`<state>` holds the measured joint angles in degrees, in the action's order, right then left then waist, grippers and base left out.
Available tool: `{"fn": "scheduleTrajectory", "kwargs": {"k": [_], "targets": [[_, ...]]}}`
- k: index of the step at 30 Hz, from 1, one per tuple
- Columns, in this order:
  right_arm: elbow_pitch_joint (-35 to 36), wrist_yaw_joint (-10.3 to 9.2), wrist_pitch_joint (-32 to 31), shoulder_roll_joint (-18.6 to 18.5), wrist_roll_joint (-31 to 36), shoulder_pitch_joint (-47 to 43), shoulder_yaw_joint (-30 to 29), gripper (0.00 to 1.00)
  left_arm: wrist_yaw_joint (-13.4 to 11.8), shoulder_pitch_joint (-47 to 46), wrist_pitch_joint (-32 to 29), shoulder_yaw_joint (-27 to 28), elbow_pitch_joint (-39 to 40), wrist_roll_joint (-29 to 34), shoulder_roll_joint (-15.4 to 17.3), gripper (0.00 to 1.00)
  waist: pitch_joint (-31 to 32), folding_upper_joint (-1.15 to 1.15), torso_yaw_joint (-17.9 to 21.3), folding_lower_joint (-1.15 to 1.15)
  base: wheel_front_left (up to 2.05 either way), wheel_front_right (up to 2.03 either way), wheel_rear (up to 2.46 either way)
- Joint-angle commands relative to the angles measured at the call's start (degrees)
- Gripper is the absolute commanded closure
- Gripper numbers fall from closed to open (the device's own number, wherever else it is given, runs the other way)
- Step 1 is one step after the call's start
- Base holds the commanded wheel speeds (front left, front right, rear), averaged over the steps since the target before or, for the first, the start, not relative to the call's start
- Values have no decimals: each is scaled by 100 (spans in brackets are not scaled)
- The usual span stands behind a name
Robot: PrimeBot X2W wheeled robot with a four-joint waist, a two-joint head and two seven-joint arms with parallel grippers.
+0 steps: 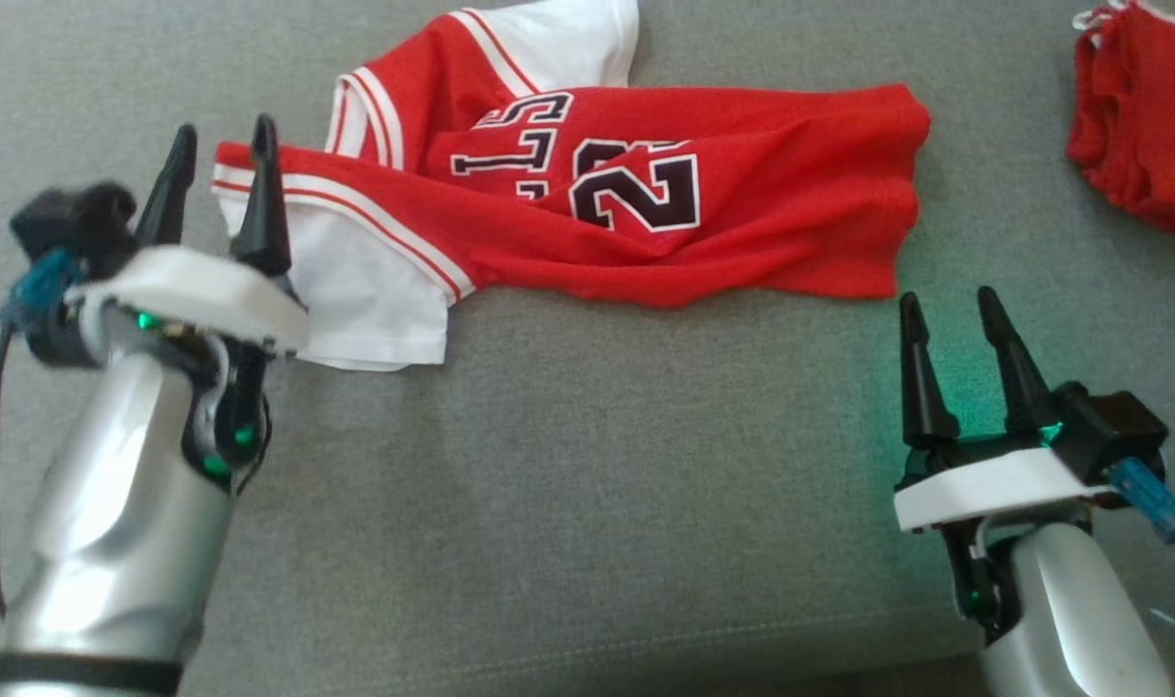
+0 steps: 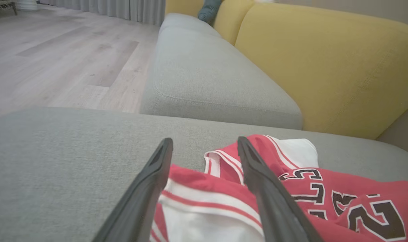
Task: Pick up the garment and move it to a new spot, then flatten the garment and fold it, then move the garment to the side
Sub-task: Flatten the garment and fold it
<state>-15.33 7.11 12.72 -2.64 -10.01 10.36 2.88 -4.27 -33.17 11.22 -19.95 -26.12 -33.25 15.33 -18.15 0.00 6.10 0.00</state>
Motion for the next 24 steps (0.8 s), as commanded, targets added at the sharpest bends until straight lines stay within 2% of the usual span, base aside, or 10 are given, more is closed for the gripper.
{"fn": "scheduleTrajectory", "kwargs": {"k": [1,13,24], "targets": [[148,37,91,-23,32,102,68,0,4,110,125,248,215,0,161,0,58,0,-51,0,0,0,0],[53,37,47,-23,170,-24,-295,0,-254,1656,374,531,1353,166,-213,0,445,0,-404,0,0,0,0],[-29,37,-25,-23,290,-120,-454,0,-260,2526,377,646,1855,507,-630,0,862,0,-571,0,0,0,0]]}}
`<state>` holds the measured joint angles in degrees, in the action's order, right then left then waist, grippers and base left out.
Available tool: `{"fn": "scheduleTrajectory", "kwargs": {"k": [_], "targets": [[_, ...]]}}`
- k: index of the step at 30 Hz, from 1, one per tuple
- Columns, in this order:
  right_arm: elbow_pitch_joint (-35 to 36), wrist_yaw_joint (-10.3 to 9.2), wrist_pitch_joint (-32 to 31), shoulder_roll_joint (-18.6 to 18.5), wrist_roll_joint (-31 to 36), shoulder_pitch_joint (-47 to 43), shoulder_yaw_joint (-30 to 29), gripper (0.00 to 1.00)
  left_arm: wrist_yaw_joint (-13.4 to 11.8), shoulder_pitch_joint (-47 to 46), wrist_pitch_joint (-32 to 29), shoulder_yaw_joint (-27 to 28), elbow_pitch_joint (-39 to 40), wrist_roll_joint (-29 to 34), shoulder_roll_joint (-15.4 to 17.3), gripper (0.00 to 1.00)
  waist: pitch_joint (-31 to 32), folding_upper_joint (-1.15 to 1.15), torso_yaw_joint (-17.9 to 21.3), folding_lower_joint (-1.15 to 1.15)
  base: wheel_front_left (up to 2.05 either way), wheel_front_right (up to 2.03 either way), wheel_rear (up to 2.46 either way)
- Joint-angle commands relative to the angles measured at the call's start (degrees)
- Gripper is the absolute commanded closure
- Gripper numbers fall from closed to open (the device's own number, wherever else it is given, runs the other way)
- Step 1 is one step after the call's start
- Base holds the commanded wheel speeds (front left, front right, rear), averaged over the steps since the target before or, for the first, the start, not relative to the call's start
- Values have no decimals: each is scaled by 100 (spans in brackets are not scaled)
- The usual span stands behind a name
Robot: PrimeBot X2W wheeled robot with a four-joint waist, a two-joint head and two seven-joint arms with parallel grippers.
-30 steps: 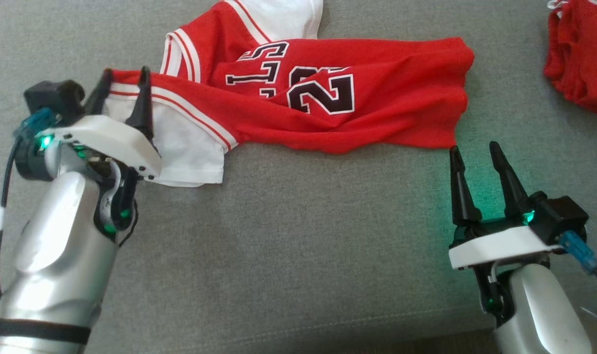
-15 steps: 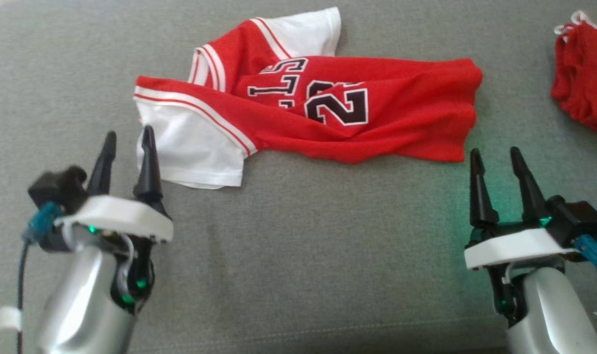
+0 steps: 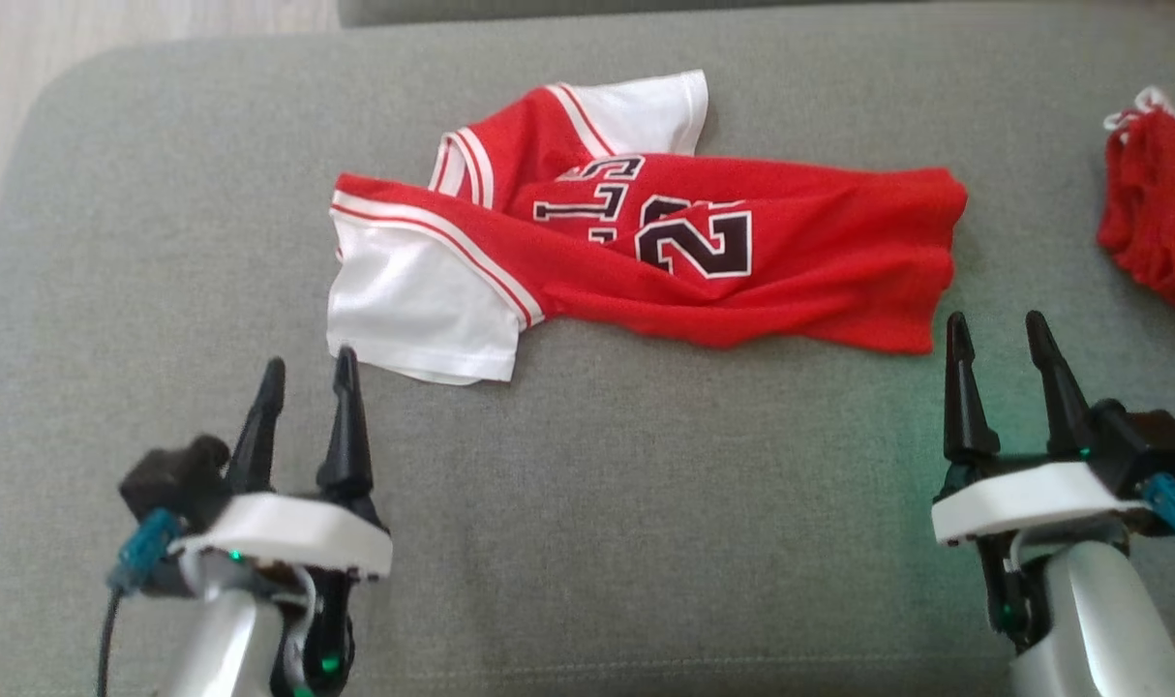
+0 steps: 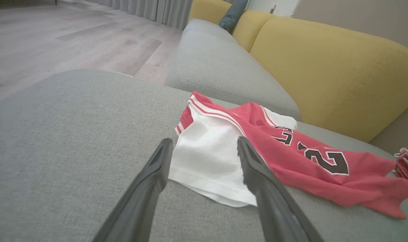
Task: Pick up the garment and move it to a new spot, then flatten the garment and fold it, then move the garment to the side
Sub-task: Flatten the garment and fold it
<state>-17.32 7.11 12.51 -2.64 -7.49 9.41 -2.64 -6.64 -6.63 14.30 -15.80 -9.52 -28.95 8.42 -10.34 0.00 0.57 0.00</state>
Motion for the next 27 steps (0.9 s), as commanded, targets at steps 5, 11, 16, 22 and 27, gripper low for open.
{"fn": "scheduleTrajectory", "kwargs": {"k": [5,11,16,22,27], "targets": [[227,37,9,-23,22,-148,123,0,1,113,69,257,175,252,-63,0,398,0,-70,0,0,0,0],[339,37,-29,-23,-18,-294,190,0,33,303,69,214,155,367,-150,0,663,0,-125,0,0,0,0],[448,37,-72,-23,-38,-395,224,0,75,426,70,182,162,433,-192,0,788,0,-153,0,0,0,0],[538,37,-114,-23,-58,-464,228,0,91,469,70,185,189,491,-217,0,844,0,-170,0,0,0,0],[573,37,-136,-23,-67,-483,229,0,102,471,70,175,172,511,-222,0,851,0,-170,0,0,0,0]]}}
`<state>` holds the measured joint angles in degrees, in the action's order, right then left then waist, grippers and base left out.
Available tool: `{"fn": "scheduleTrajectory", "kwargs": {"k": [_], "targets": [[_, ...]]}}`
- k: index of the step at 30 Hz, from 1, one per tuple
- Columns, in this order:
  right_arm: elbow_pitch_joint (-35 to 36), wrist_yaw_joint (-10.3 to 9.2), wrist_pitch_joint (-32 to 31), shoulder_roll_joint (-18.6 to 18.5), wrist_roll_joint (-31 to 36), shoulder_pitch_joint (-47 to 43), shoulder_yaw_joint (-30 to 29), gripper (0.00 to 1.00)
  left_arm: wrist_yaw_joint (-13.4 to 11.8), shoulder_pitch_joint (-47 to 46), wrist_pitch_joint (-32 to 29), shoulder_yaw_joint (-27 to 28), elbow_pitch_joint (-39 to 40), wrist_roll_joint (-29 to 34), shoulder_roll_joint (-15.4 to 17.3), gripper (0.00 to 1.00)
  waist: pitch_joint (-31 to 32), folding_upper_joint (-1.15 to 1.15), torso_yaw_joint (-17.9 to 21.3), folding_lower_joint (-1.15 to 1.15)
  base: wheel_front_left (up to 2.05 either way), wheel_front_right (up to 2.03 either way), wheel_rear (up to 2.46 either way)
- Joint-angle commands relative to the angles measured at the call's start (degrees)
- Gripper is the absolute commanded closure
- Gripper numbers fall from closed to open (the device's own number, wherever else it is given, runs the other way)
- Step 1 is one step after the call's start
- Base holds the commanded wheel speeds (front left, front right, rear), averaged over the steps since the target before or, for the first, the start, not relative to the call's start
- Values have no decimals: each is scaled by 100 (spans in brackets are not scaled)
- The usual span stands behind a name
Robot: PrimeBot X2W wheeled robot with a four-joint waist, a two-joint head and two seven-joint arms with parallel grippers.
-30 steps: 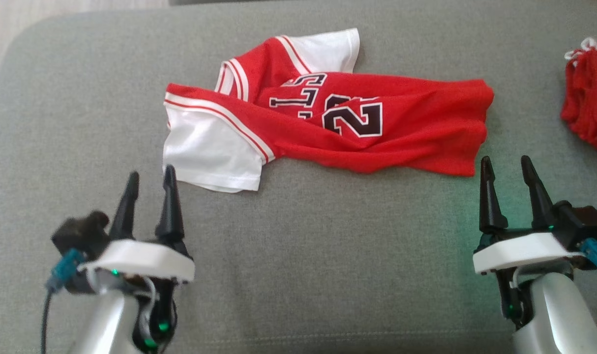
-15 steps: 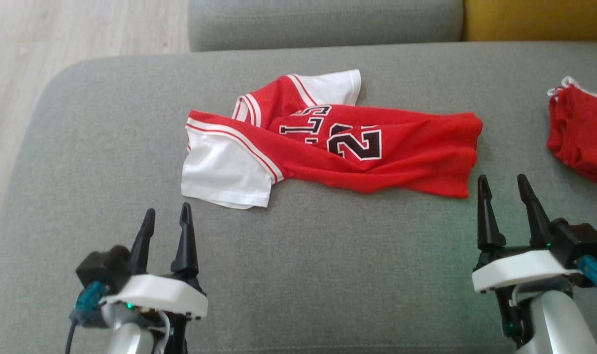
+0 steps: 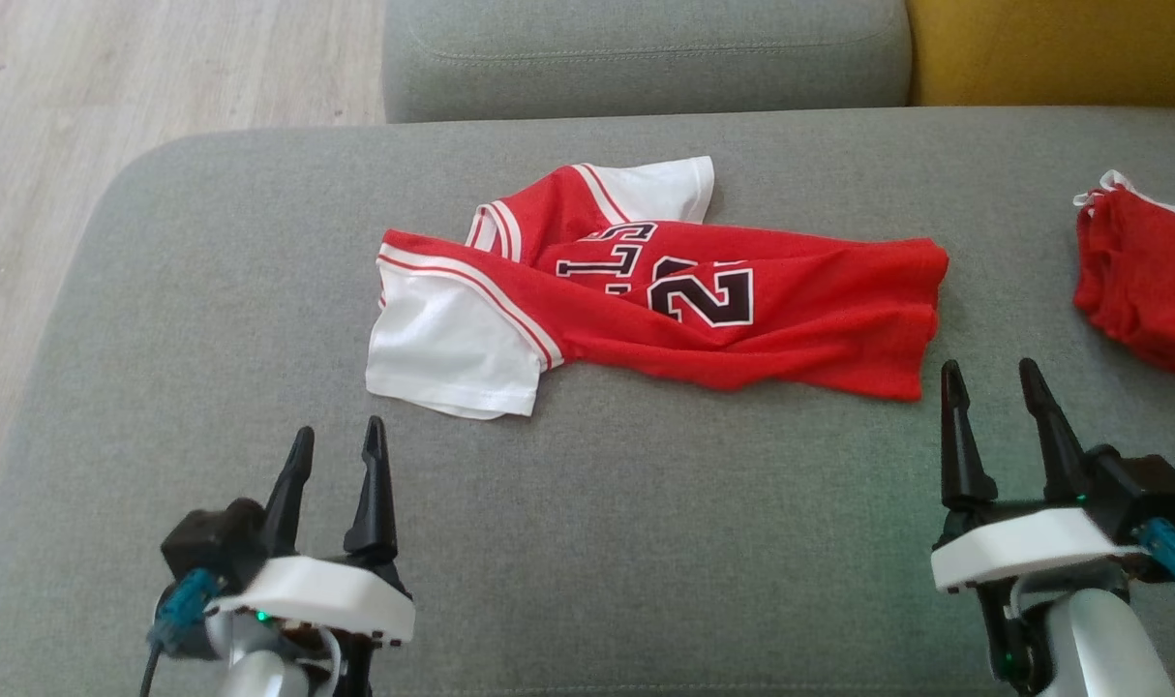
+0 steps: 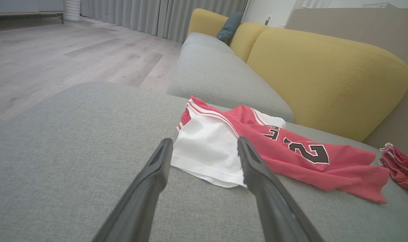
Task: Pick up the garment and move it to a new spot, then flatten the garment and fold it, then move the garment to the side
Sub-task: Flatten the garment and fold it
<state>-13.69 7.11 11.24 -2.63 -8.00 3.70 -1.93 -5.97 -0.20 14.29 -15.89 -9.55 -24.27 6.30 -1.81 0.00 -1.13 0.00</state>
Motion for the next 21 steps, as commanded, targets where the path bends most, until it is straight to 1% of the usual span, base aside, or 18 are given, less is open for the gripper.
{"fn": "scheduleTrajectory", "kwargs": {"k": [1,14,21], "targets": [[215,37,-14,-25,-16,87,157,0,36,-174,71,180,168,42,-11,0,-4,0,1,0,0,0,0],[276,37,-25,-25,-26,109,162,0,26,-256,67,164,117,3,10,0,-96,0,-1,0,0,0,0],[346,37,-26,-25,-34,195,205,0,13,-606,-282,107,-262,42,129,0,-395,0,23,0,0,0,0]]}}
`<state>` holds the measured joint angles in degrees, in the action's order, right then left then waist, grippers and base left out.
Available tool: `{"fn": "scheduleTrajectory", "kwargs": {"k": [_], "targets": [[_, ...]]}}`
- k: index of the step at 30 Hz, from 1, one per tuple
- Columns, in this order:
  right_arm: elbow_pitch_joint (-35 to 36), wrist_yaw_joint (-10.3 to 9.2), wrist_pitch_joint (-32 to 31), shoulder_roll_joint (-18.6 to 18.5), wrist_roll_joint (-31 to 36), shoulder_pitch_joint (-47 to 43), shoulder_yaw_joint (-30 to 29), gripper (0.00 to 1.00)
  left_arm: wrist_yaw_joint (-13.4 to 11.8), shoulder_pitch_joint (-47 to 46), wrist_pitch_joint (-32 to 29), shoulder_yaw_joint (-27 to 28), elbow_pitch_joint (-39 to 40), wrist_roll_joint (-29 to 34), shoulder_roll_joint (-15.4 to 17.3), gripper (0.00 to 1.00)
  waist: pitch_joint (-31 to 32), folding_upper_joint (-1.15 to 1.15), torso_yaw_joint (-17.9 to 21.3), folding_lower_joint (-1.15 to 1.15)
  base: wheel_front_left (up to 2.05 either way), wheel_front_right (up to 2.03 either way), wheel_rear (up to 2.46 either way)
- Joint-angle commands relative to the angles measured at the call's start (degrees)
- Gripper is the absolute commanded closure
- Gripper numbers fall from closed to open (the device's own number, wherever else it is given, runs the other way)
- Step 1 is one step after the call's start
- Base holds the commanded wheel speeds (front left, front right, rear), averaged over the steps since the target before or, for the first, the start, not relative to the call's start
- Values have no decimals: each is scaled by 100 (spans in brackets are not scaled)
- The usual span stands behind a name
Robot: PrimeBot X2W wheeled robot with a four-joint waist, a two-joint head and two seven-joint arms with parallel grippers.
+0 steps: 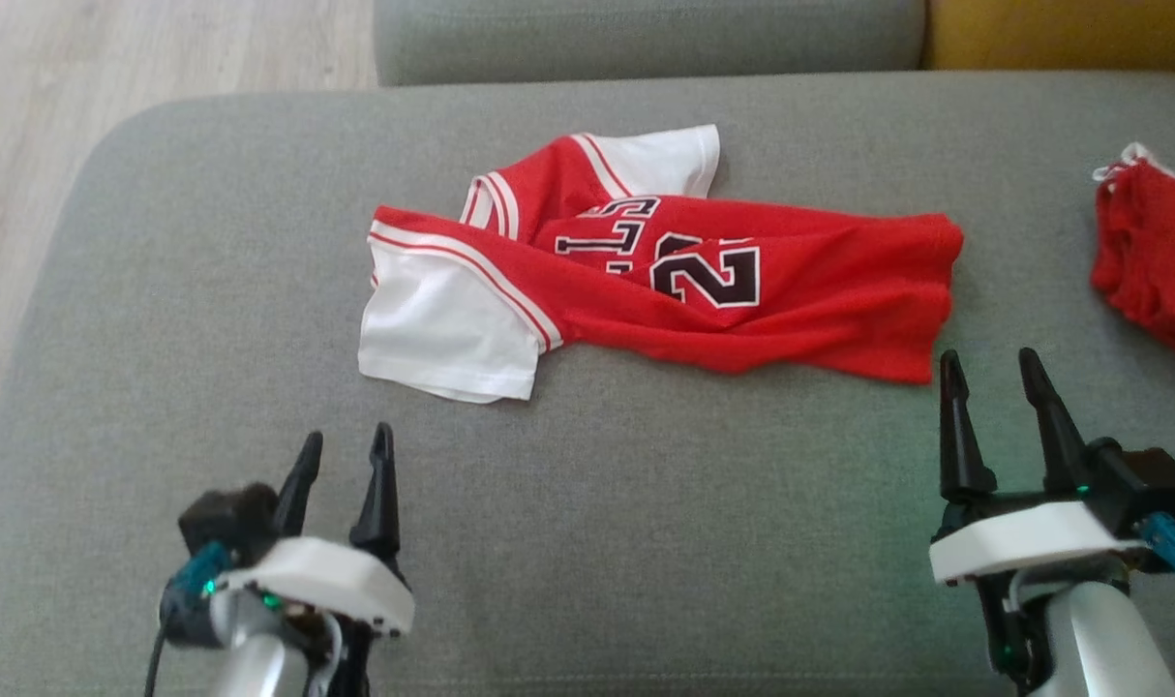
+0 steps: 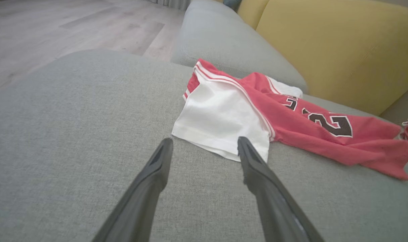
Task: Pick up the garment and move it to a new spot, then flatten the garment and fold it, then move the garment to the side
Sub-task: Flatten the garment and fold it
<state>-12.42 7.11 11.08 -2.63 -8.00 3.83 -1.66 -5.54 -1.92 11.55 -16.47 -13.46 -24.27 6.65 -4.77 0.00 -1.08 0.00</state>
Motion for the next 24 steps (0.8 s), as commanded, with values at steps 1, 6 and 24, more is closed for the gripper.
{"fn": "scheduleTrajectory", "kwargs": {"k": [1,6,24], "targets": [[227,37,-10,-25,-37,205,193,0,-38,-531,-81,166,18,41,107,0,-160,0,28,0,0,0,0],[251,37,5,-25,-51,316,267,0,-20,-1088,-317,198,-603,5,153,0,-484,0,113,0,0,0,0],[113,37,195,-25,-158,640,417,0,234,-2174,-307,317,-1839,-80,496,0,-1281,0,448,0,0,0,0]]}}
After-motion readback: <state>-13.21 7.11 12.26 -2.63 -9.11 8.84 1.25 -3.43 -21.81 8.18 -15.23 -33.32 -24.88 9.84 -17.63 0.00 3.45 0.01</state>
